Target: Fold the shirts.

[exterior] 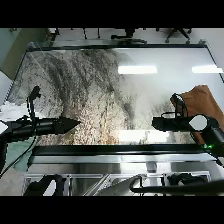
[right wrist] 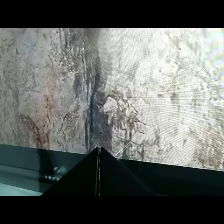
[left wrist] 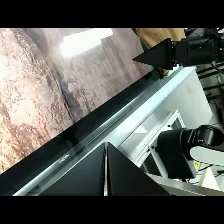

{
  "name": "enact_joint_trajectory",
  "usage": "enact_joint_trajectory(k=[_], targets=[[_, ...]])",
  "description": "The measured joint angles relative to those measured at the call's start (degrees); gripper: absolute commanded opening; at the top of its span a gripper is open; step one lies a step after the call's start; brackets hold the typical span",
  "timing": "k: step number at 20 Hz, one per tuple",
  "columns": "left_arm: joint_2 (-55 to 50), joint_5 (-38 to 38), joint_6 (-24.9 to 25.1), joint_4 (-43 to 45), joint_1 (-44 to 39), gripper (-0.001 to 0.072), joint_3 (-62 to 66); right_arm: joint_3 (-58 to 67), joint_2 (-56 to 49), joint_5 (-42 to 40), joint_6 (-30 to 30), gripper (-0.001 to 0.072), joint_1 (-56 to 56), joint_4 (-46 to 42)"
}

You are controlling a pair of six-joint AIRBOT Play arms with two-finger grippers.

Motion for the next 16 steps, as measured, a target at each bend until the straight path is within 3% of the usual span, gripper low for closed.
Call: enact_joint_trajectory(k=[9, 12, 13, 14, 16], targets=[[0.0, 0.1, -0.3, 0.9, 1.0, 0.0019, 0.3, 0.0, 0.0, 0.0, 0.0, 0.0014, 0.0, 0.0], [0.0, 2.2, -6.1, 11.8, 4.2, 0.0053, 3.6, 0.0, 0.0, 0.0, 0.0, 0.0014, 0.0, 0.0], [0.0, 2.9, -8.1, 17.3, 5.4, 0.0412, 5.2, 0.0, 0.0, 0.0, 0.0, 0.0014, 0.0, 0.0], [0.0, 3.9, -10.1, 23.6, 6.7, 0.0705, 6.9, 0.0, 0.0, 0.0, 0.0, 0.0014, 0.0, 0.0], [-0.7, 6.7, -12.6, 35.8, 9.2, 0.0707, 10.1, 0.0, 0.0, 0.0, 0.0, 0.0014, 0.0, 0.0]])
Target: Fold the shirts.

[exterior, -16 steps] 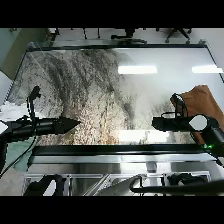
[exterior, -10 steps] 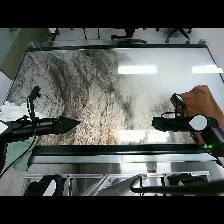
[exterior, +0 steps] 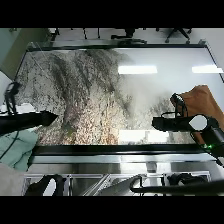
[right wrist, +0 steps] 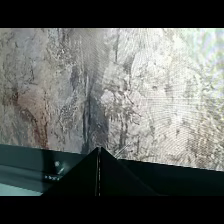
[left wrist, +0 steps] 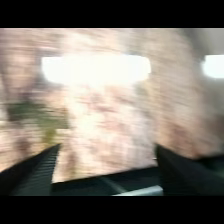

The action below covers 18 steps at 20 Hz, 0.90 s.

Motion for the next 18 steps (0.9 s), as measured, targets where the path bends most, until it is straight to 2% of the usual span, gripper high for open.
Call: enact_joint_trajectory(k=[3, 6, 15, 18], targets=[[-3.6, 3.2, -1.7, 15.1, 3.9, 0.0707, 3.2, 0.0, 0.0, 0.0, 0.0, 0.0014, 0.0, 0.0], [-10.9, 6.6, -2.6, 24.2, 8.2, 0.0707, 4.5, 0.0, 0.0, 0.0, 0.0, 0.0014, 0.0, 0.0], [-35.9, 23.4, -3.2, 34.5, 13.4, 0.0707, 6.5, 0.0, -0.1, 0.0, 0.0, 0.0014, 0.0, 0.0], [-43.1, 25.3, -3.3, 36.0, 13.7, 0.0697, 10.8, 0.0, -0.2, 0.0, 0.0, 0.0014, 0.0, 0.0]])
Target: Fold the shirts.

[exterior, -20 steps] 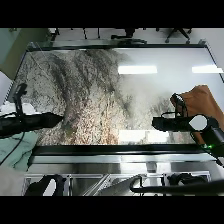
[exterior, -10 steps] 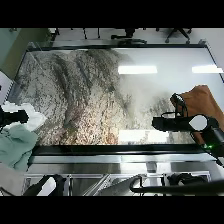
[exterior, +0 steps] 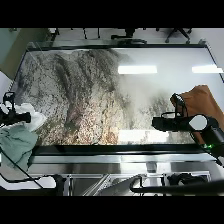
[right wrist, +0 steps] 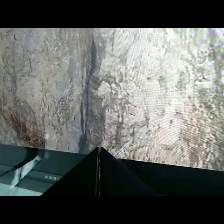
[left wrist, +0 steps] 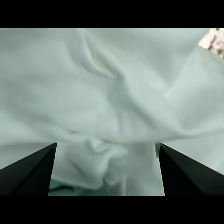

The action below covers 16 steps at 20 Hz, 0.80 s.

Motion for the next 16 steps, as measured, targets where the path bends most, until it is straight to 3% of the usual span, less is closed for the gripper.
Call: enact_joint_trajectory(k=[1, 2, 3, 8, 16], targets=[[-2.1, -0.1, 0.0, 0.3, 0.0, 0.0459, 1.8, 0.0, 0.0, 0.0, 0.0, 0.0014, 0.0, 0.0], [-4.3, -0.8, -0.2, 0.5, 0.1, 0.0106, 4.0, 0.0, 0.0, 0.0, 0.0, 0.0014, 0.0, 0.0], [-6.3, -2.0, -0.4, 0.6, 0.1, 0.002, 5.9, 0.0, 0.0, 0.0, 0.0, 0.0014, 0.0, 0.0], [-12.4, -12.2, -0.9, -1.0, -0.6, 0.0019, 17.5, 0.0, 0.0, -0.1, 0.0, 0.0014, 0.0, 0.0], [-0.6, -20.3, 0.6, -27.2, -13.5, 0.0019, 39.7, 0.0, 0.0, -0.2, 0.0, 0.0014, 0.0, 0.0]])
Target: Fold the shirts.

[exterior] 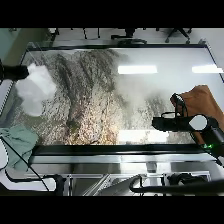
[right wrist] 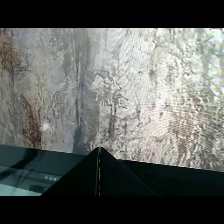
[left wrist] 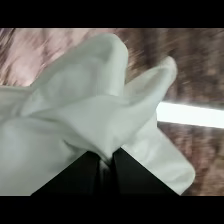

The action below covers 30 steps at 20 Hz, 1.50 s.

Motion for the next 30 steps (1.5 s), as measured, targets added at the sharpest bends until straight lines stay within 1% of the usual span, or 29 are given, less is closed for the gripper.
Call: enact_joint_trajectory(k=[3, 6, 9, 12, 13, 14, 15, 16, 17, 20, 22, 23, 24, 25, 26, 28, 30], targets=[[4.7, -3.2, 0.5, -5.4, -9.5, 0.0019, 3.3, 0.0, 0.0, 0.0, 0.0, 0.0014, 0.0, 0.0], [7.0, -4.1, 0.3, -7.5, -20.3, 0.0019, 0.6, 0.0, 0.0, 0.0, 0.0, 0.0014, 0.0, 0.0], [6.3, -1.4, -0.2, -8.4, -30.9, 0.0028, -6.0, 0.0, 0.0, 0.0, 0.0, 0.0015, 0.0, 0.0], [2.6, 1.7, -0.4, -8.9, -38.5, 0.0036, -11.8, 0.0, 0.0, 0.0, 0.0, 0.0017, 0.0, -0.1], [1.0, 1.9, -0.5, -9.0, -40.0, 0.0304, -12.3, 0.0, 0.0, 0.0, 0.0, 0.0021, 0.0, -0.1], [-0.5, 1.4, -0.9, -9.0, -40.9, 0.0614, -12.0, 0.1, 0.0, 0.1, 0.0, 0.0027, 0.0, -0.1], [-1.8, 0.1, -1.5, -9.0, -41.2, 0.0639, -11.0, 0.5, -0.1, 0.2, -0.1, 0.0149, -0.2, -0.1], [-3.1, -1.8, -2.6, -9.1, -41.1, 0.0639, -9.2, 1.2, -0.3, 0.2, -0.1, 0.0326, -0.6, -0.1], [-4.2, -4.2, -3.7, -9.2, -40.6, 0.0639, -7.1, 2.2, -0.7, 0.2, -0.3, 0.0352, -1.1, -0.1], [-4.8, -11.8, -6.6, -9.2, -37.5, 0.0638, -3.2, 6.0, -3.1, 0.2, -1.6, 0.0368, -2.5, 0.0], [-3.2, -16.2, -8.2, -9.2, -35.1, 0.0639, -6.0, 7.6, -5.6, 0.2, -3.3, 0.0372, -2.9, 0.7], [-2.0, -17.3, -8.5, -9.2, -34.2, 0.0639, -8.7, 8.0, -7.0, 0.3, -4.5, 0.0393, -3.0, 1.3], [-0.3, -17.7, -8.9, -9.2, -33.1, 0.0639, -13.1, 8.4, -8.8, 0.3, -5.7, 0.0476, -3.0, 2.0], [1.3, -17.2, -8.9, -9.2, -32.3, 0.0639, -17.9, 8.6, -10.5, 0.2, -6.6, 0.0527, -3.1, 2.4], [3.1, -16.0, -9.0, -9.3, -31.8, 0.0639, -23.1, 8.8, -12.3, 0.2, -7.5, 0.0526, -3.1, 2.7], [6.3, -10.7, -8.7, -12.3, -31.1, 0.0639, -35.0, 9.0, -16.5, -0.5, -9.0, 0.0525, -3.1, 3.5], [8.0, -4.0, -5.8, -18.6, -30.7, 0.0639, -44.5, 9.2, -20.6, -2.1, -11.8, 0.052, -3.2, 5.6]])
